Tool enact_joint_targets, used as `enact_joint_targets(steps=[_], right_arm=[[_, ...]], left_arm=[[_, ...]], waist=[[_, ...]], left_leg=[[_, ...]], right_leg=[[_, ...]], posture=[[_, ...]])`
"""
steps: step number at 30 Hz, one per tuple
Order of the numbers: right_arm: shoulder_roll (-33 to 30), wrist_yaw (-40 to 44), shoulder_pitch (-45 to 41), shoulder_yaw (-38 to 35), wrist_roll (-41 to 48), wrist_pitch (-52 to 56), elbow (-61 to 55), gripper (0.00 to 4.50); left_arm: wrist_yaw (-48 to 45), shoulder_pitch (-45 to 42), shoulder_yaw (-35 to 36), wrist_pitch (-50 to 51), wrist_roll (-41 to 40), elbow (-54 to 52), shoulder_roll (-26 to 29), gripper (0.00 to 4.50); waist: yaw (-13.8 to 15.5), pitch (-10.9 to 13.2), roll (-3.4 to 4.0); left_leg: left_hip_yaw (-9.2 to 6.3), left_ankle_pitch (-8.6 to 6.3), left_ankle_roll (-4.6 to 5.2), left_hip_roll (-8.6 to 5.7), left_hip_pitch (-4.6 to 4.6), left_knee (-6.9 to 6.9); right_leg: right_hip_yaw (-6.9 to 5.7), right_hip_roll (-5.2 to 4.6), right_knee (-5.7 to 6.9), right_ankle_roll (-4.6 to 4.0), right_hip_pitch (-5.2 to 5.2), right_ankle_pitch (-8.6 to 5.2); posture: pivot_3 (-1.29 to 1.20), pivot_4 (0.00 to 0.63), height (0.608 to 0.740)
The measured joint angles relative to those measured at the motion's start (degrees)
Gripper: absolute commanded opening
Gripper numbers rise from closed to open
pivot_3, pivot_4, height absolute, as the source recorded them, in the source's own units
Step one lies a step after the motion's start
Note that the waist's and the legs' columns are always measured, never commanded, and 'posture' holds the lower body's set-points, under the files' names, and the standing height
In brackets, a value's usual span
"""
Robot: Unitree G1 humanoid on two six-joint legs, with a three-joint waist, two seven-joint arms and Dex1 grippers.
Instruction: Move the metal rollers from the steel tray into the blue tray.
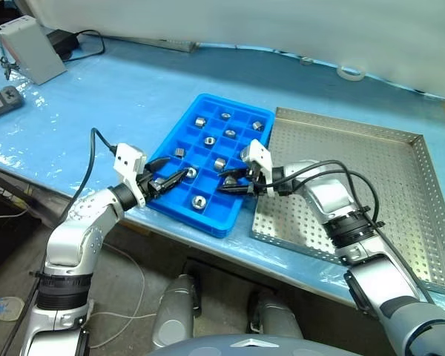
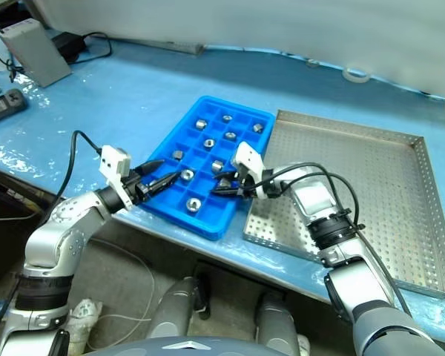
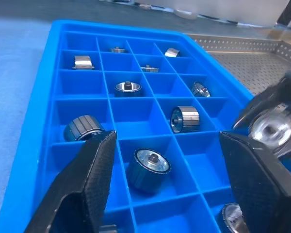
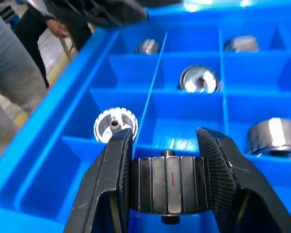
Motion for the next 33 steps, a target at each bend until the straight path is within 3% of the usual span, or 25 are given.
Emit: enact_joint_targets(steps=[3, 9, 17, 25, 33], right_arm=[[0.4, 0.4, -1.0, 0.1, -1.9, -3.5, 2.8, 1.66], [0.1, 1.0, -1.7, -1.1, -2.5, -4.9, 4.7, 3.64], [-2.1, -1.7, -0.3, -6.5, -0.3, 2.0, -2.7, 3.64], [-2.4, -19.0, 1.2, -20.1, 0.7, 3.1, -8.4, 3.64], [-2.3, -34.2, 8.8, -25.5, -2.2, 2.8, -11.0, 3.64]], left_arm=[[1.4, 0.5, 0.1, 1.1, -0.7, -1.6, -0.1, 3.58], [2.6, 1.6, 0.2, 1.6, -1.8, -2.7, 0.0, 3.58], [2.0, -0.9, -0.6, 1.5, -2.6, -1.4, 0.0, 3.58], [0.3, -14.3, -4.3, -3.5, 0.2, 12.8, -4.9, 3.58], [-5.0, -25.7, -9.6, -11.0, 3.7, 27.9, -12.8, 3.58]], waist=[[0.1, 0.0, -0.03], [0.4, 0.0, -0.03], [0.9, 0.0, -0.03], [0.8, 0.0, -0.07], [-2.1, 0.0, -0.09]], left_leg=[[-0.04, 0.12, -0.19, 0.02, 0.09, -0.10], [-0.08, 0.22, -0.34, 0.05, 0.10, -0.19], [-0.07, 0.25, -0.39, 0.07, 0.10, -0.19], [-0.05, 0.32, -0.47, 0.06, 0.12, -0.17], [-0.01, 0.33, -0.36, 0.05, -0.42, -0.04]], right_leg=[[0.00, 0.01, 0.17, 0.01, -0.05, 0.00], [-0.01, 0.07, 0.19, 0.01, -0.09, -0.01], [0.00, 0.09, 0.24, 0.01, -0.14, -0.01], [0.02, 0.08, 0.33, 0.02, -0.15, 0.00], [0.03, 0.08, 0.40, 0.04, -0.65, 0.01]], posture=[[0.19, 0.150, 0.740], [0.17, 0.150, 0.740], [0.08, 0.150, 0.740], [-0.03, 0.150, 0.740], [-0.16, 0.150, 0.740]])
